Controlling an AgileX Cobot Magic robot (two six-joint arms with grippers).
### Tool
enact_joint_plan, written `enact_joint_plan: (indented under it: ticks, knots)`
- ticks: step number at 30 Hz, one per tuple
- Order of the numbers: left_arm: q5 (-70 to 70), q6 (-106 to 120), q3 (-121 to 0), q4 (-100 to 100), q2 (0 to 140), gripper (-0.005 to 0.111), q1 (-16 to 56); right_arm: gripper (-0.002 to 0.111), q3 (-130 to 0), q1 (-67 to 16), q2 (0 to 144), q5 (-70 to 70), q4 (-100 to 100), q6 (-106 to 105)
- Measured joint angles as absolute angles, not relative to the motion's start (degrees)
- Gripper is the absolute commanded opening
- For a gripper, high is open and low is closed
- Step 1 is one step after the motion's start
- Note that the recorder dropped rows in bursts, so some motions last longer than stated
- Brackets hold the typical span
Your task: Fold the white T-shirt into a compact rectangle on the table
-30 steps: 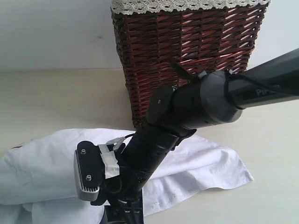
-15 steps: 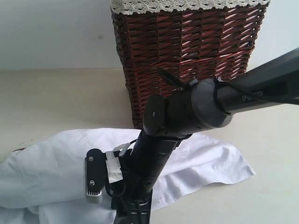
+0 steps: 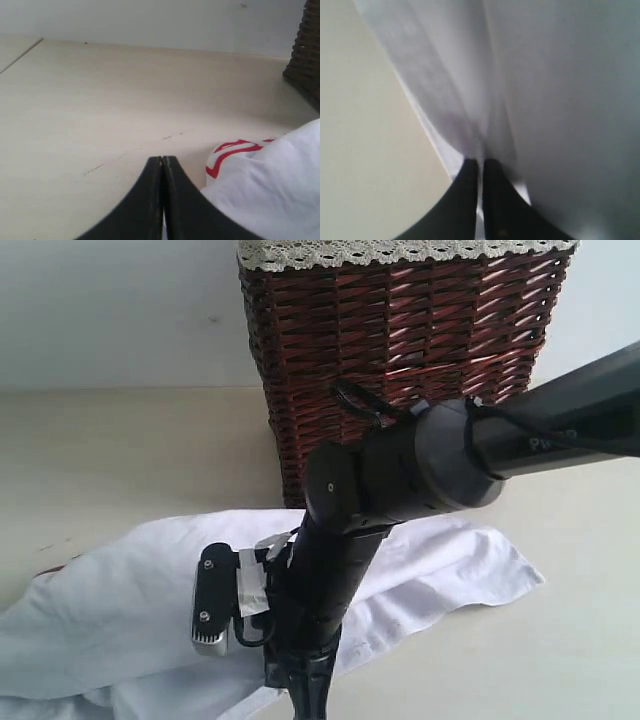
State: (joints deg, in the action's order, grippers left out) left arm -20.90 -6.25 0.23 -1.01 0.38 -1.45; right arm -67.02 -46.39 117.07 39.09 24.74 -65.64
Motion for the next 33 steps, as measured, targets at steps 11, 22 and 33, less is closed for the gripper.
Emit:
enact_joint_plan:
  ticks: [11, 22, 33]
  knots:
    - [-20.90, -6.25, 0.23, -1.01, 0.38, 0.000, -1.45, 0.000, -66.32, -46.28, 103.22, 63.35, 18.76, -83.36]
    - [-20.90, -6.25, 0.23, -1.01, 0.38, 0.000, -1.45, 0.000, -65.36, -46.18, 93.86, 69.06, 4.85, -82.68]
    - [-20.90, -6.25, 0.23, -1.01, 0.38, 0.000, -1.45, 0.000, -59.81, -29.09, 80.92, 69.10, 13.44, -85.66]
